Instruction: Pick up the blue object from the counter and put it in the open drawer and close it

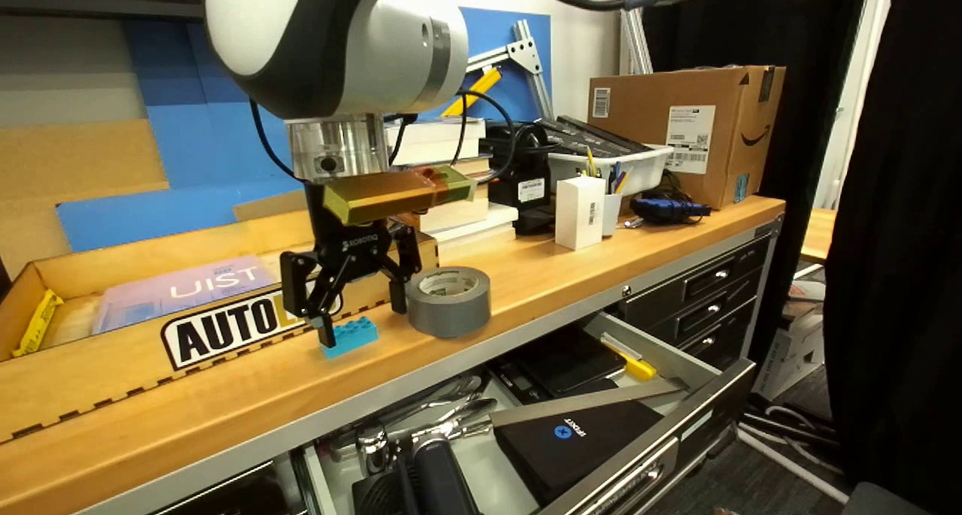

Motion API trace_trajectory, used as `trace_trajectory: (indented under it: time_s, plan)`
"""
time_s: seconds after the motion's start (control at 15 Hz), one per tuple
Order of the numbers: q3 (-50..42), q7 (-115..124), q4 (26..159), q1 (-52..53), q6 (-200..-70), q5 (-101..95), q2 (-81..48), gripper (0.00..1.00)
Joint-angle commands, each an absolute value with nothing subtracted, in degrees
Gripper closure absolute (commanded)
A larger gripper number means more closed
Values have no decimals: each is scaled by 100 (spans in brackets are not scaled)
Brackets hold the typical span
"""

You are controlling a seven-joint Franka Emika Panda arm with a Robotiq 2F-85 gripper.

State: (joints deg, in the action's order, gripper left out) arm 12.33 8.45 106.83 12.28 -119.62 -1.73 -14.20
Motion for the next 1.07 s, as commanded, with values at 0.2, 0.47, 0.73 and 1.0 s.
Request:
trace_trajectory:
  time_s: [0.2,0.47,0.73,1.0]
  plan:
    - [1068,1370,10115,1394,-12398,-189,-2009,0]
    - [1021,1507,9948,1427,-12474,-176,-2200,0]
    - [974,1594,9852,1407,-12427,-109,-2261,0]
    - [878,1735,9870,1424,-12426,-190,-2237,27]
